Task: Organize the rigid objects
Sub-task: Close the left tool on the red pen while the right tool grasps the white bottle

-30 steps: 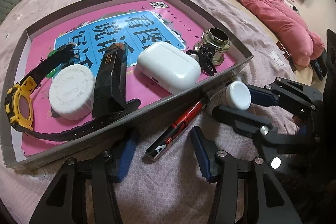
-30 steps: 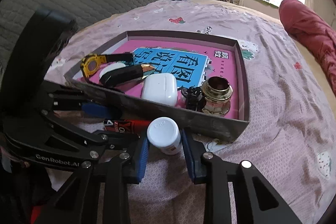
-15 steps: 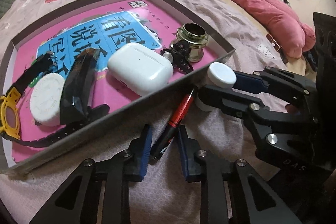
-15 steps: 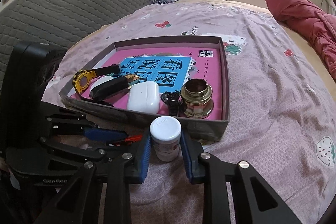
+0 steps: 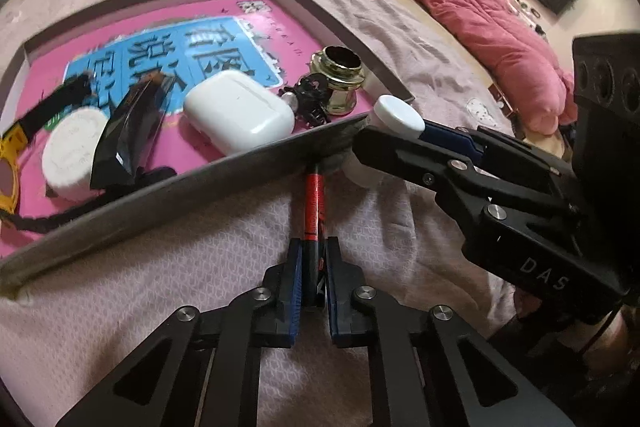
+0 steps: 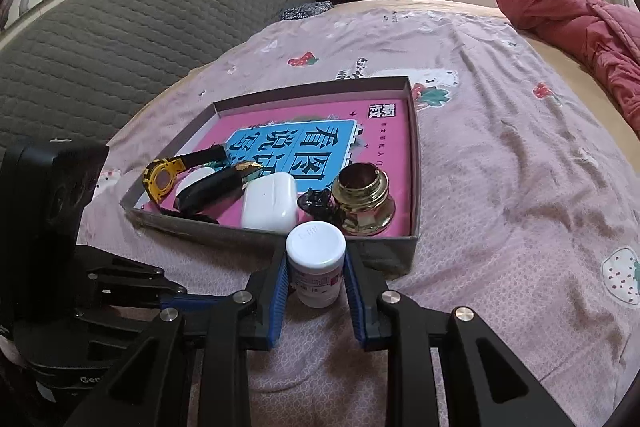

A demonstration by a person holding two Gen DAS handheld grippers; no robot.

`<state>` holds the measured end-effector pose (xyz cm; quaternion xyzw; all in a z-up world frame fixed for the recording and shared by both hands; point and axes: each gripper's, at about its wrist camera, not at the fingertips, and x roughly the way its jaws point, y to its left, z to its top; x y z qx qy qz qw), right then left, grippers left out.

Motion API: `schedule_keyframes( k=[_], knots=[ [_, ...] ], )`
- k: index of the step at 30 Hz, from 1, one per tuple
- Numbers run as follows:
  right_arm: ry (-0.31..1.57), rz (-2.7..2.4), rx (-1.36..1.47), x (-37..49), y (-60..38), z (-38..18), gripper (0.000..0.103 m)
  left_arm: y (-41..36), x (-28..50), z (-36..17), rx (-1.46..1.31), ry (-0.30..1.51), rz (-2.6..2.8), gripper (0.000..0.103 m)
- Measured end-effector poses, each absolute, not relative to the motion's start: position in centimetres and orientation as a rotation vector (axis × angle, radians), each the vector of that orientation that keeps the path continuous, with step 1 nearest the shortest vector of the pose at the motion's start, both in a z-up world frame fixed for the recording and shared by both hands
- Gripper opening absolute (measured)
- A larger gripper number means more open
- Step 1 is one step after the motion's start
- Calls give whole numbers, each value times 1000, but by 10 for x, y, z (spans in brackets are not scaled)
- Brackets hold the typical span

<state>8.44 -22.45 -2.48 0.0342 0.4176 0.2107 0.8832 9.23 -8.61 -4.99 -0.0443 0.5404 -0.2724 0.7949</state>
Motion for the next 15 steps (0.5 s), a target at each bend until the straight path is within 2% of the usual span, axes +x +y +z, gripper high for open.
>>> schedule_keyframes(
  k=[7,15],
  knots=[
    [832,450,85,83,-225,-16,27,-72,86,-36,-153,1134,-570,10],
    [759,474,115,77,-226,1,27,-59,73,12,-124,1009,-527,10]
  ],
)
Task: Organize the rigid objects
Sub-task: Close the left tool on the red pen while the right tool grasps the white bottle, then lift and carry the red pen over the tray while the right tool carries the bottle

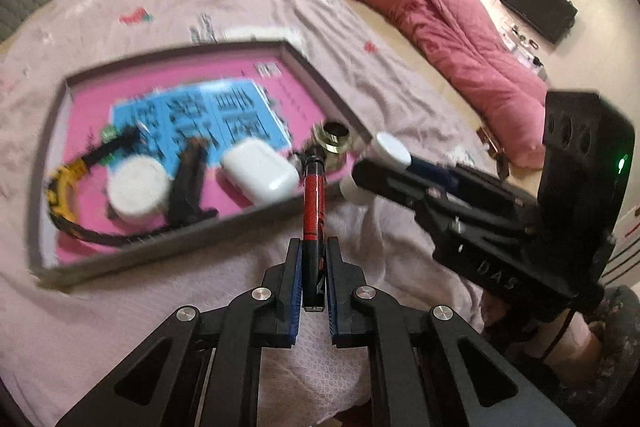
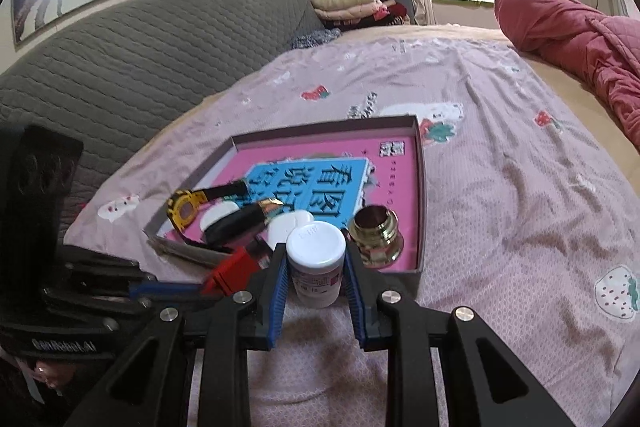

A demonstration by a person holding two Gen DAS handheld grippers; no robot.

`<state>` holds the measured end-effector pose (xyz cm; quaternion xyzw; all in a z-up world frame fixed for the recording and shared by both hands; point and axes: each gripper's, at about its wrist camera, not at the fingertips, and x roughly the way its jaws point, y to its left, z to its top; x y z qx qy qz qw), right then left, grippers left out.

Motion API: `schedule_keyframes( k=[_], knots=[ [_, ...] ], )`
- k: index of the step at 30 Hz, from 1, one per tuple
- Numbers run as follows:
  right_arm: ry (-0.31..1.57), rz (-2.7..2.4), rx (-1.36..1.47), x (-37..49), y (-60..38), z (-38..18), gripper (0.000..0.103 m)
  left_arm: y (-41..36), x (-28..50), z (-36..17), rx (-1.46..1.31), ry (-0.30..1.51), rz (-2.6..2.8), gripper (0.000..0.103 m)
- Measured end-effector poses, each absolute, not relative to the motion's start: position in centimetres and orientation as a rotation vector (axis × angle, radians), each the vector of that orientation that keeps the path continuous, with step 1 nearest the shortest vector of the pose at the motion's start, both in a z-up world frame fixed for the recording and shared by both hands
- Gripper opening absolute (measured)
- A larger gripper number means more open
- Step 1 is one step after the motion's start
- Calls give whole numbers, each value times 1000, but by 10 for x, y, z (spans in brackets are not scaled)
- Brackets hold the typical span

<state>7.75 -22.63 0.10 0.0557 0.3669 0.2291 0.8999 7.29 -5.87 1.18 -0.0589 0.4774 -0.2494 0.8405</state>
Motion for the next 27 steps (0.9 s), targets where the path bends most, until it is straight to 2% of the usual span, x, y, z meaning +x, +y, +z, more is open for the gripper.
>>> schedule_keyframes(
  k=[27],
  knots=[
    [592,495,88,64,-212,40,27,21,76,62,-109,826,-229,10]
  ],
)
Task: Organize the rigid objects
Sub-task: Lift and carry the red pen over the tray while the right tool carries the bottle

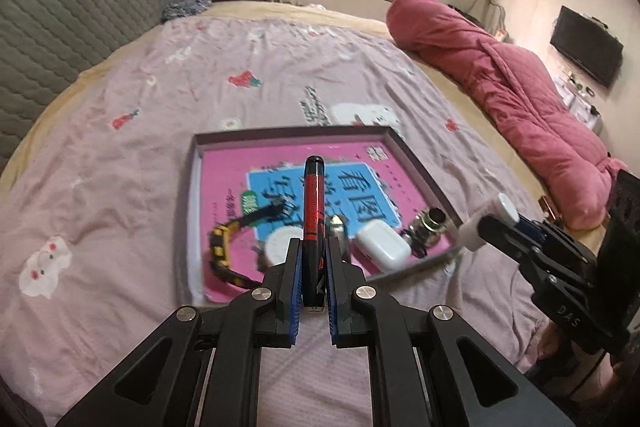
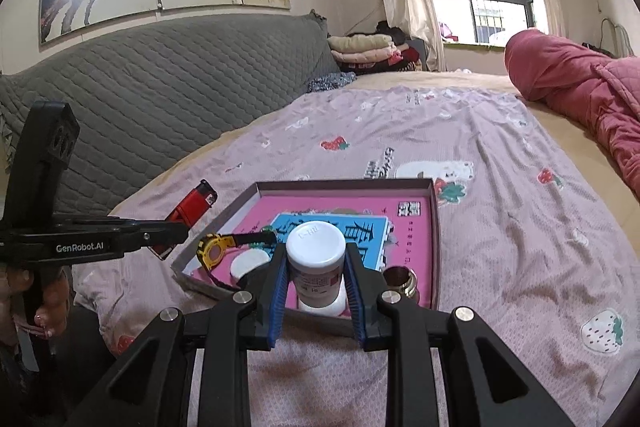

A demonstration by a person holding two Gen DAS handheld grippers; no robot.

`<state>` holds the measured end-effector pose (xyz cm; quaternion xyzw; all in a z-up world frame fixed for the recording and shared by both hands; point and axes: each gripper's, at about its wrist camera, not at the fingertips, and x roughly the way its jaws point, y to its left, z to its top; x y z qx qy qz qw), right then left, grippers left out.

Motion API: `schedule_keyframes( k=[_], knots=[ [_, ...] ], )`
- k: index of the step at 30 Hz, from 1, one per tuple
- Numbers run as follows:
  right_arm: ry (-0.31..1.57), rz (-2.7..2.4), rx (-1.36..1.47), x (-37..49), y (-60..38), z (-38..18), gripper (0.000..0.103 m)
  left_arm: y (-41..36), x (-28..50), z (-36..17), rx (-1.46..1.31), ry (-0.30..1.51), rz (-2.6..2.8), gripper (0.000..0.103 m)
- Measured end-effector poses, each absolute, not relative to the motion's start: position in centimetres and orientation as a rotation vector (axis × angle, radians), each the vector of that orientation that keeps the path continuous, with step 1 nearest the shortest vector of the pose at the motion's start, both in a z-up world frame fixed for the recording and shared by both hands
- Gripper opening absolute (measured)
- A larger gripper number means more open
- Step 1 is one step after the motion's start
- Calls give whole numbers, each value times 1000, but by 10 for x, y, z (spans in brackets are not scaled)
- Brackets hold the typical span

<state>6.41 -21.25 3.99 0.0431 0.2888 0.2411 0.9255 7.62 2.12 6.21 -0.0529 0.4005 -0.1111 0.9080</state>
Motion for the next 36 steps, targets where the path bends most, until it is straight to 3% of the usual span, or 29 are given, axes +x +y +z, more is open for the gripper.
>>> schedule_keyframes(
  k=[19,36],
  knots=[
    [482,481,118,72,-211,70,27,50,82,86,-155,747,-173,10],
    [503,473,117,82,-210,60,27,51,104,74,-173,775,-150,10]
  ],
)
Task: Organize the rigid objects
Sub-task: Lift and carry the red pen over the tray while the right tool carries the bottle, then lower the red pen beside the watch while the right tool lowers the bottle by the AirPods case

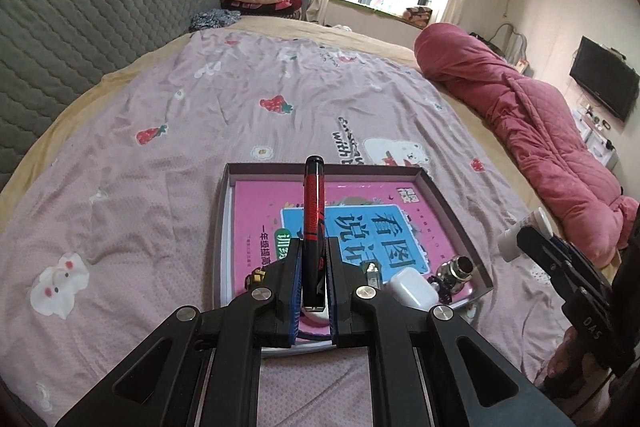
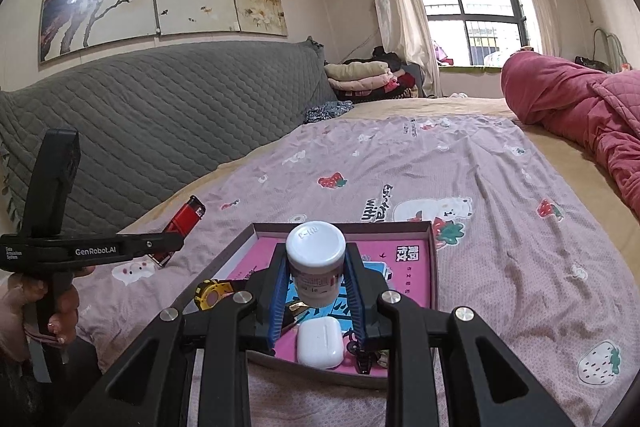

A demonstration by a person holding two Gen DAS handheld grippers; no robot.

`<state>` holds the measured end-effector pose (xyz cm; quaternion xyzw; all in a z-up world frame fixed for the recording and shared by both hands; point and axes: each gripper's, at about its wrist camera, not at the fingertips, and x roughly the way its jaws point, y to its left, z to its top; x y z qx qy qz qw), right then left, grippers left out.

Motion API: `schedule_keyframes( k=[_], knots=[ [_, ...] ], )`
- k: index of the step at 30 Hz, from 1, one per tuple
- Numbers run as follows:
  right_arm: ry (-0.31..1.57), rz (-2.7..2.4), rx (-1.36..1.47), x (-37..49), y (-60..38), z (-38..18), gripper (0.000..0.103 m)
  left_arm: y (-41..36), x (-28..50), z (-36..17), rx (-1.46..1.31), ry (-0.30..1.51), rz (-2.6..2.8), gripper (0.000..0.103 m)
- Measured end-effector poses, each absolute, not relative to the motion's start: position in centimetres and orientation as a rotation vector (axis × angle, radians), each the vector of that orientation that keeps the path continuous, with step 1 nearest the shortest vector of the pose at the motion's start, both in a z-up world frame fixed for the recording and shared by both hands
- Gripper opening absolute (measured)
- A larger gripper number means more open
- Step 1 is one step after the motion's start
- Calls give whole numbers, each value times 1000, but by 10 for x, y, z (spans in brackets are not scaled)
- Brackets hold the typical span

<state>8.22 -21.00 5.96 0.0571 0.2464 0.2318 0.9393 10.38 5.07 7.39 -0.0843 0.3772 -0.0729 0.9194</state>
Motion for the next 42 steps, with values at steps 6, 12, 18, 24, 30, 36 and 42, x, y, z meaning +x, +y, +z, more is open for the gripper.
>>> schedule_keyframes(
  k=[6,12,18,24,30,36,42],
  knots=[
    [522,480,108,87,-206,55,27,45,113,57,-151,815,-130,10],
    [565,487,91,92,-201,43,27,42,119,38,-148,855,-121,10],
    [630,480,66,98,-196,26,27,40,123,24,-134,888,-116,10],
    [689,475,32,100,-190,12,27,40,126,13,-127,911,-109,10],
    [723,458,14,103,-189,2,27,39,127,5,-122,927,-106,10],
    [740,450,15,106,-191,-3,27,36,128,0,-106,937,-101,10],
    [744,444,4,105,-189,-6,27,34,129,-6,-99,952,-99,10]
  ],
)
